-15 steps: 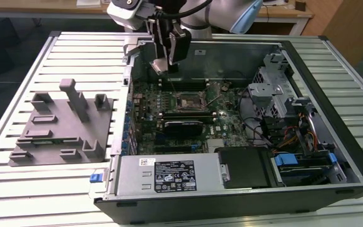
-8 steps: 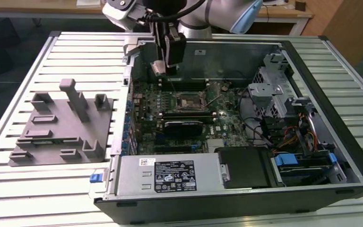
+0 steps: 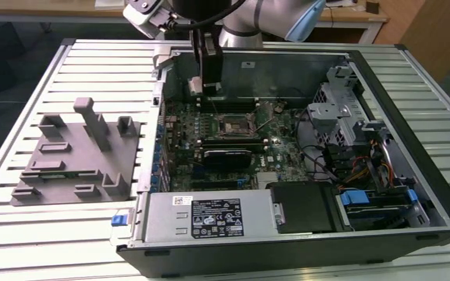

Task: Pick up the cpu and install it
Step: 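Pick up the cpu and move it towards the insertion slot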

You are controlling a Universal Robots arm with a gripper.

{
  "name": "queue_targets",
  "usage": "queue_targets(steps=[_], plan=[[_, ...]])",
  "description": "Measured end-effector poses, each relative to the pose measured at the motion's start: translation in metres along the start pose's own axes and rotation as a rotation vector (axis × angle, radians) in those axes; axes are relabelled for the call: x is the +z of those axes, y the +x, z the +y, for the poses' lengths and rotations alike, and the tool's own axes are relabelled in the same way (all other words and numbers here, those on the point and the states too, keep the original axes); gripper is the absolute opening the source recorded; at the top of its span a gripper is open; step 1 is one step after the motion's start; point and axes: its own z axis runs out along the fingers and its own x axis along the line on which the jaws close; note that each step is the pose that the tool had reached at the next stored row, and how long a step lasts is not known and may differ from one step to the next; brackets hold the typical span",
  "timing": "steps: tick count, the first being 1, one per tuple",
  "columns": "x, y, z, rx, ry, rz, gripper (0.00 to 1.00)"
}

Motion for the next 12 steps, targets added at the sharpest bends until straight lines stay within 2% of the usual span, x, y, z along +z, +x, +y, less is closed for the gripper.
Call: queue_targets(steps=[3, 9, 10, 11, 12], plan=[[0.0023, 0.0003, 0.0003, 0.042, 0.0013, -0.0018, 0.54], [0.008, 0.0053, 0.0119, 0.047, 0.0042, -0.0015, 0.54], [0.009, 0.0059, 0.0132, 0.047, 0.0043, 0.0014, 0.54], [0.0096, 0.0061, 0.0137, 0.048, 0.0035, 0.0095, 0.54], [0.0101, 0.0062, 0.0142, 0.048, 0.0022, 0.0222, 0.54]])
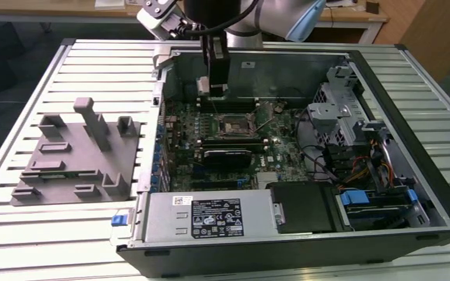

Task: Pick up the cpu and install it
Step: 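Pick up the cpu and move it towards the insertion slot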

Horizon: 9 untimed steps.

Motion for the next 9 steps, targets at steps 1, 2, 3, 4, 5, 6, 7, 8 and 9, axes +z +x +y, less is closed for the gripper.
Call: queue_targets(steps=[1, 2, 3, 4, 5, 6, 7, 8, 9], plan=[[0.0009, 0.0, 0.0008, 0.001, -0.0008, 0.0091, 0.54], [0.0027, 0.0, 0.0016, 0.004, -0.0013, 0.012, 0.54], [0.0044, -0.0001, 0.0025, 0.009, -0.0012, 0.0122, 0.54], [0.0062, -0.0002, 0.0031, 0.018, -0.001, 0.0119, 0.54], [0.008, -0.0002, 0.0032, 0.029, -0.0011, 0.0115, 0.54], [0.0098, -0.0002, 0.0033, 0.041, -0.0011, 0.011, 0.54], [0.0116, -0.0002, 0.0038, 0.052, -0.001, 0.0105, 0.54], [0.0132, -0.0003, 0.0049, 0.057, -0.001, 0.0103, 0.54], [0.0147, 0.0, 0.0065, 0.059, -0.0009, 0.0101, 0.54]])
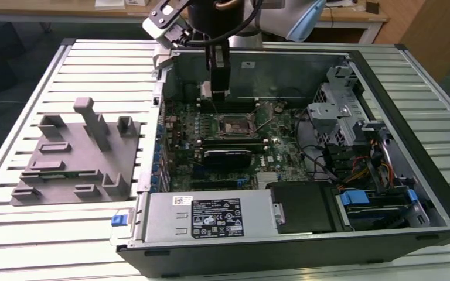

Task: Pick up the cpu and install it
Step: 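Pick up the cpu and move it towards the insertion slot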

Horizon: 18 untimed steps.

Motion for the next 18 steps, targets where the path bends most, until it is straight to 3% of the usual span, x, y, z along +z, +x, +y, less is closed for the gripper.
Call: queue_targets(steps=[8, 18], plan=[[0.0141, 0.0075, 0.0183, 0.002, 0.0005, 0.0002, 0.54], [0.03, 0.0083, 0.0188, 0.002, 0.0006, -0.0014, 0.54]])
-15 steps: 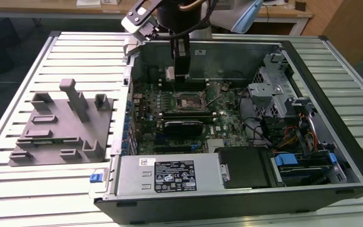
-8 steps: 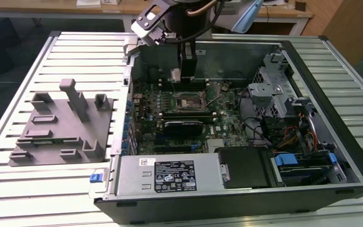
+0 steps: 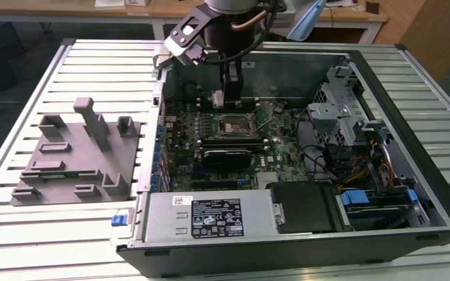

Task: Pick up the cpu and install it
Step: 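Pick up the cpu and move it towards the insertion slot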

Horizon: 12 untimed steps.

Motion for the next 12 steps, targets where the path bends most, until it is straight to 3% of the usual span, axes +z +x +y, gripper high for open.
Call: queue_targets(steps=[12], plan=[[0.0043, 0.0021, 0.0021, 0.0, 0.0, -0.0001, 0.54]])
